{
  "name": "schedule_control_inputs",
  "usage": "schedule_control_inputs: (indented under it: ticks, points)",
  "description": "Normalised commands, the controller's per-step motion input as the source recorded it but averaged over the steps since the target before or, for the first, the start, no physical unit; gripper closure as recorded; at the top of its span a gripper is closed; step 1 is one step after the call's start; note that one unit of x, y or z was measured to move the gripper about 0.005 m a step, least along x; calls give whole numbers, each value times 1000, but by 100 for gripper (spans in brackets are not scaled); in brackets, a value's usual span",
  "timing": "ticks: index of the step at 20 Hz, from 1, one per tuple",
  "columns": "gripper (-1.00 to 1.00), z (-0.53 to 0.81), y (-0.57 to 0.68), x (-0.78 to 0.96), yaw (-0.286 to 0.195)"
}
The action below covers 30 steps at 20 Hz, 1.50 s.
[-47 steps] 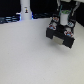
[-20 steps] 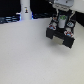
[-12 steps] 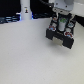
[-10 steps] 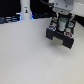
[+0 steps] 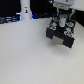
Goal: Open the kcup holder, insert the kcup into the holder, and close the kcup holder
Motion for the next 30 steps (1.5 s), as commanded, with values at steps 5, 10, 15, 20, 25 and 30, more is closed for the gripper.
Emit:
schedule_control_inputs:
  ticks: [5,10,15,20,25,30]
  points:
    - [100,-196,-67,22,-10]
    - [100,14,131,-58,-3]
    - [100,197,175,-283,-5]
    - [100,-94,-43,-29,-14]
    - [100,-223,-52,-16,1]
    - [100,-72,-92,18,-11]
